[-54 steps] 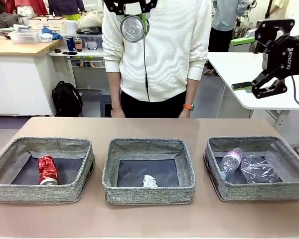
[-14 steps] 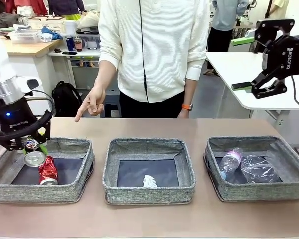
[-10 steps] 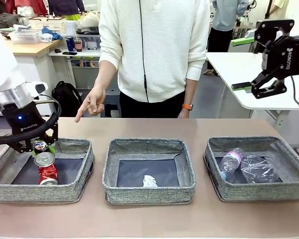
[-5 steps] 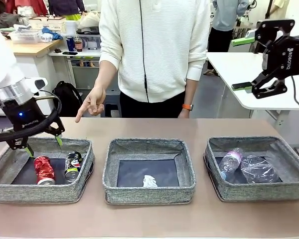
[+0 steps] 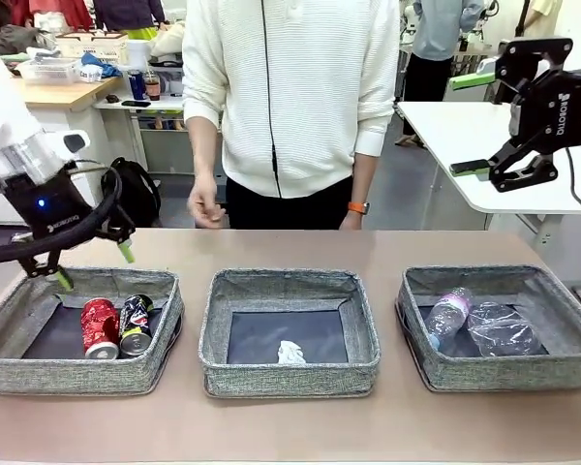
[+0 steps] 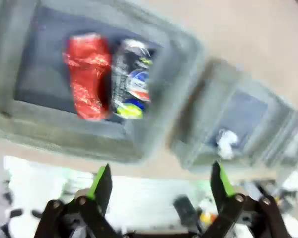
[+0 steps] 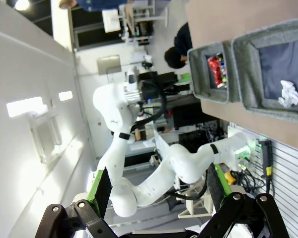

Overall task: Sort the waste into the appropriate baskets.
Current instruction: Place the picked waste into the Fabric basket indicated by the person.

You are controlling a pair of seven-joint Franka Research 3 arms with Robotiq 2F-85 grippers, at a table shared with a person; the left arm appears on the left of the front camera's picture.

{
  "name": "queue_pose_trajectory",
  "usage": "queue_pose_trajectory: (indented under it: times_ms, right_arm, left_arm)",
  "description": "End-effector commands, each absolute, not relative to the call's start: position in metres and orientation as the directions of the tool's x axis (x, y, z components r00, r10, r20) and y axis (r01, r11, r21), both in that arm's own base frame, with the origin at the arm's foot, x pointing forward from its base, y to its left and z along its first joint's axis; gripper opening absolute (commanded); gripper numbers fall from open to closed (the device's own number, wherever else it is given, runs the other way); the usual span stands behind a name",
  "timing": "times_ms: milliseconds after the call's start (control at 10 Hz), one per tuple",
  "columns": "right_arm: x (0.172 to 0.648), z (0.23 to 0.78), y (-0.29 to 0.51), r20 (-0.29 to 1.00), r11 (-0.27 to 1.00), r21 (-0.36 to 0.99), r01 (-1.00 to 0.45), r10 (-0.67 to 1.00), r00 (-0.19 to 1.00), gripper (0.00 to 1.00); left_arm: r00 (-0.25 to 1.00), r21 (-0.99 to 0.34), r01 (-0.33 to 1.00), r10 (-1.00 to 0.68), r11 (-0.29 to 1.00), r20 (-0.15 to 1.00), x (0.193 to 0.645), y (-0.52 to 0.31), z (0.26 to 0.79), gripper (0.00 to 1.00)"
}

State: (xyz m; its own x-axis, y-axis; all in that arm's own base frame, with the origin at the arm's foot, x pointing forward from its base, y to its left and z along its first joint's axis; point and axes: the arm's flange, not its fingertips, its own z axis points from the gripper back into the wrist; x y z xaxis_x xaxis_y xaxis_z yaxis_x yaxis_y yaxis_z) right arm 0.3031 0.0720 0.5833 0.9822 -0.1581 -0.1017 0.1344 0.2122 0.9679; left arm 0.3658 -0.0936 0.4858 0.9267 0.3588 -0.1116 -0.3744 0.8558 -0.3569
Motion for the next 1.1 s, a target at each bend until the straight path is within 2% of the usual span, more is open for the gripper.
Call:
queue_pose_trajectory:
  times_ms: [0, 100, 200, 500, 600, 700, 800, 1000]
  right_arm:
    - [0.304, 0.584, 0.071, -0.084, 0.219, 0.969, 0.115, -0.145, 0.986, 1.0]
    - [0.304, 0.584, 0.071, -0.084, 0.219, 0.969, 0.115, -0.145, 0.986, 1.0]
    - [0.304, 0.584, 0.071, -0.084, 0.219, 0.969, 0.115, -0.145, 0.986, 1.0]
    - [0.304, 0.584, 0.071, -0.084, 0.219, 0.969, 0.115, -0.145, 0.986, 1.0]
    - [0.304, 0.584, 0.071, -0.084, 0.219, 0.969, 0.115, -0.145, 0.986, 1.0]
    - [0.304, 0.584, 0.071, -0.084, 0.219, 0.969, 0.115, -0.145, 0.986, 1.0]
    - [0.304, 0.584, 0.071, -0.084, 0.219, 0.969, 0.115, -0.145, 0.986, 1.0]
    - [0.304, 0.584, 0.071, -0.084, 0.219, 0.969, 0.115, -0.145, 0.986, 1.0]
  left_arm:
    - [0.944, -0.608, -0.285, 0.108, 0.741, -0.311, 0.372, -0.082, 0.534, 1.0]
    - [0.926, -0.686, -0.262, -0.024, 0.678, -0.377, 0.374, -0.069, 0.555, 1.0]
    - [0.917, -0.812, -0.242, -0.149, 0.531, -0.371, 0.374, -0.044, 0.573, 1.0]
    - [0.901, -0.907, -0.372, -0.158, 0.199, -0.404, 0.362, 0.028, 0.58, 1.0]
    - [0.908, -0.91, -0.408, -0.073, 0.077, -0.413, 0.353, 0.051, 0.578, 1.0]
    - [0.924, -0.921, -0.378, -0.028, 0.094, -0.382, 0.345, 0.056, 0.58, 1.0]
    - [0.922, -0.924, -0.328, -0.148, 0.198, -0.359, 0.354, 0.046, 0.585, 1.0]
    - [0.922, -0.924, -0.328, -0.148, 0.198, -0.359, 0.354, 0.046, 0.585, 1.0]
